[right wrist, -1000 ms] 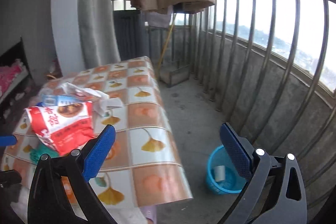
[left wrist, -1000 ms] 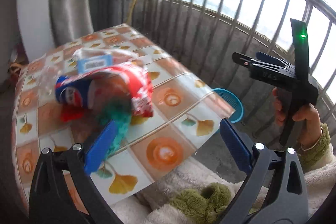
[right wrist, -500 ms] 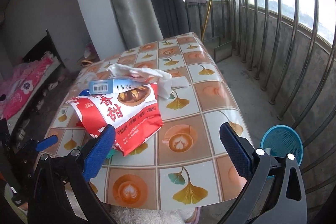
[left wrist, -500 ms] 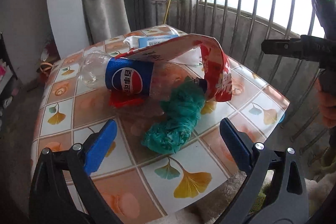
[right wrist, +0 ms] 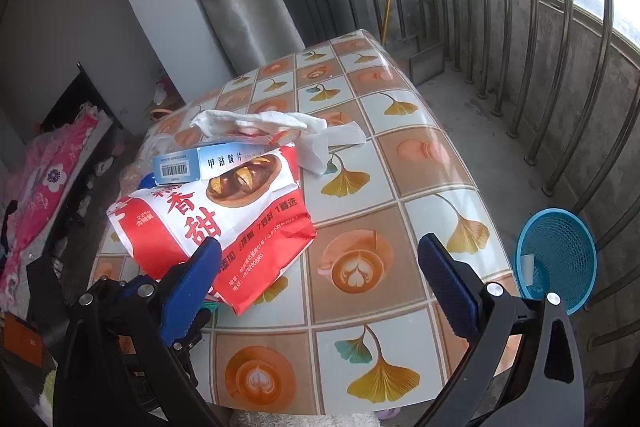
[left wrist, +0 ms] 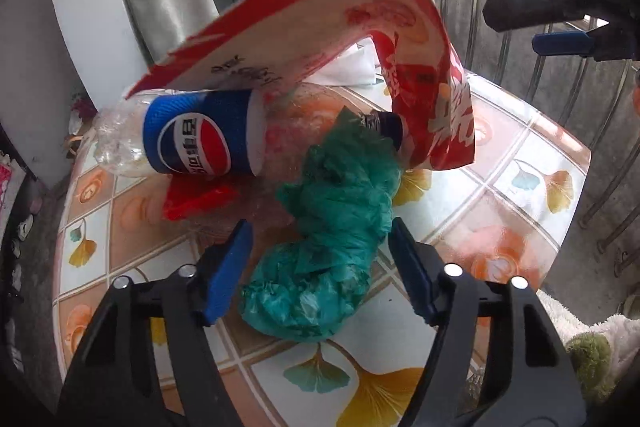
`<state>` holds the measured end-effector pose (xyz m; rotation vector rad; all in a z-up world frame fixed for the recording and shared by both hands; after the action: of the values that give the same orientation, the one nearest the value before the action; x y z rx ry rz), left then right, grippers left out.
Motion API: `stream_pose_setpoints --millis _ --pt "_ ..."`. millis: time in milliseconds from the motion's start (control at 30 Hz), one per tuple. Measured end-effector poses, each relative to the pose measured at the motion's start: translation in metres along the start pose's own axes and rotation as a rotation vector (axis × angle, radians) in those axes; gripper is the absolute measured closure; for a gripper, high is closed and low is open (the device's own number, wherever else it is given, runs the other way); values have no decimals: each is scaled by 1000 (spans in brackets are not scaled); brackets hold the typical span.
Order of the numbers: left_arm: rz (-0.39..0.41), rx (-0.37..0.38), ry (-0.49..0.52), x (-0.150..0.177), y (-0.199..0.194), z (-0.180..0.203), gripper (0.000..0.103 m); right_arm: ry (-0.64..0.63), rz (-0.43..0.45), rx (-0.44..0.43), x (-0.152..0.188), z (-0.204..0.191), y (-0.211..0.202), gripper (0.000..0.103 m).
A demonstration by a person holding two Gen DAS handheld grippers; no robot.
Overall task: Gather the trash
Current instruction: 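Return both tools to the table and close the left tool on the green plastic bag, then grasp the white tissue with the right tool while the left tool holds the green bag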
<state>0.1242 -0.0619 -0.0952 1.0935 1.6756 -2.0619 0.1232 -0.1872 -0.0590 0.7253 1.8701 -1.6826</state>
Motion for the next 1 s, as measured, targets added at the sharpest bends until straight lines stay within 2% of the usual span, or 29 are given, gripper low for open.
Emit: stream_pose_setpoints --millis 67,100,200,233,467,667,867,1000 --pt "0 2 1 0 2 2 47 2 0 -3 -2 0 2 7" --pt "0 8 3 -1 2 3 53 4 1 -5 -2 0 2 8" --pt "-3 12 8 -1 1 5 57 19 5 -9 -2 2 1 9" --pt "-4 11 9 0 0 5 62 25 6 -10 -1 3 0 9" --pt "10 45 8 5 -30 4 63 45 21 -16 -6 13 -7 11" --pt "7 54 -36 9 -44 -6 63 2 62 -14 -27 11 -13 14" --pt "8 57 -123 8 -49 -31 63 -97 94 -42 -67 -6 -9 19" --pt "2 61 -168 9 -50 -45 63 -207 100 -93 -104 -31 -1 26"
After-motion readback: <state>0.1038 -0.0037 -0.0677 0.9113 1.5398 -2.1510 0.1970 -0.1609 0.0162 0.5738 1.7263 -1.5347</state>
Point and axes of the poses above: each gripper's, at about its wrist camera, not at the fingertips, and y roughly the way its jaws point, z to its right, x to its underside, the point moved 7 cm from there along y, roughly the way its jaws point, and after that the axes turned 13 degrees about -y, right-handed, at the moved point
